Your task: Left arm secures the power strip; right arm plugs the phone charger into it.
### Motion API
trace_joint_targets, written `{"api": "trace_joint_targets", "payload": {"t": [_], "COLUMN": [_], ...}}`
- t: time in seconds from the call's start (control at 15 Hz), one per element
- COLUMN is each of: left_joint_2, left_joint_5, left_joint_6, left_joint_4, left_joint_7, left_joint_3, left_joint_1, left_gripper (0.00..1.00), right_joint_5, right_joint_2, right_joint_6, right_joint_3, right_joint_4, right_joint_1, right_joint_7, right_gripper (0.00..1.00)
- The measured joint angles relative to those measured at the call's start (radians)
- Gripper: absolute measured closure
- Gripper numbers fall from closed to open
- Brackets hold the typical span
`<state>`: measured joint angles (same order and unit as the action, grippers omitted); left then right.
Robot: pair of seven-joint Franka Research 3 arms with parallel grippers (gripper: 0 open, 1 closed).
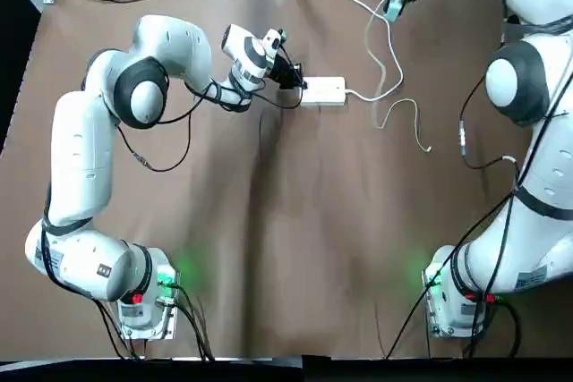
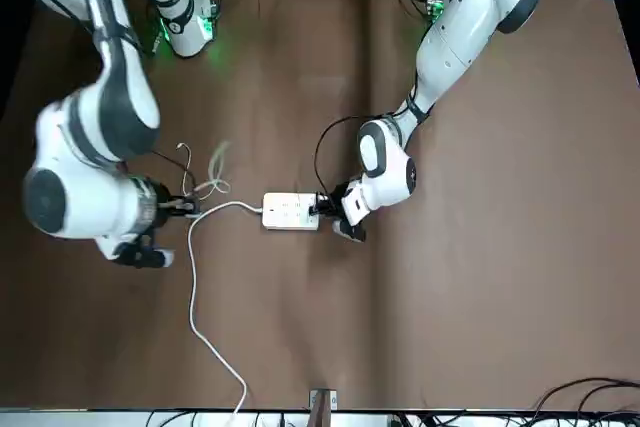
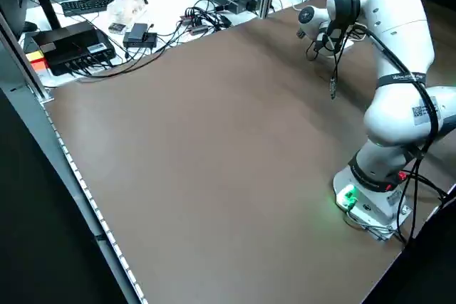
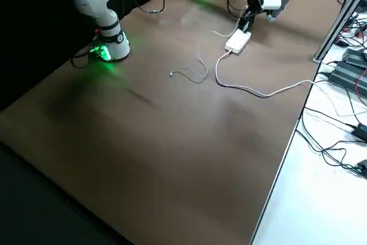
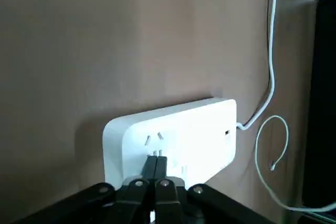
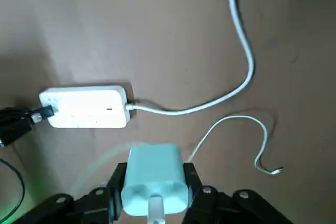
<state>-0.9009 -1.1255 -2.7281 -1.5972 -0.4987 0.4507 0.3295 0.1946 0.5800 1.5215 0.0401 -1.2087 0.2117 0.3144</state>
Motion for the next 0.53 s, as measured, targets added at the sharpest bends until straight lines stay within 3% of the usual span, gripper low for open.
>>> {"api": "trace_joint_targets", "payload": {"t": [0.27,0.53], "left_joint_2": [0.0,0.0], "left_joint_5": [0.0,0.0], "left_joint_6": [0.0,0.0], "left_joint_4": [0.0,0.0], "left_joint_7": [0.0,0.0], "left_joint_3": [0.0,0.0], "left_joint_1": [0.0,0.0], "left_gripper": [0.99,0.99], "right_joint_5": [0.0,0.079], "right_joint_2": [0.038,0.039], "right_joint_6": [-0.048,-0.103], "right_joint_3": [0.001,0.004], "right_joint_4": [-0.042,-0.11], "right_joint_1": [0.069,0.152], "right_joint_7": [0.057,0.07], "right_gripper": [0.52,0.52]}}
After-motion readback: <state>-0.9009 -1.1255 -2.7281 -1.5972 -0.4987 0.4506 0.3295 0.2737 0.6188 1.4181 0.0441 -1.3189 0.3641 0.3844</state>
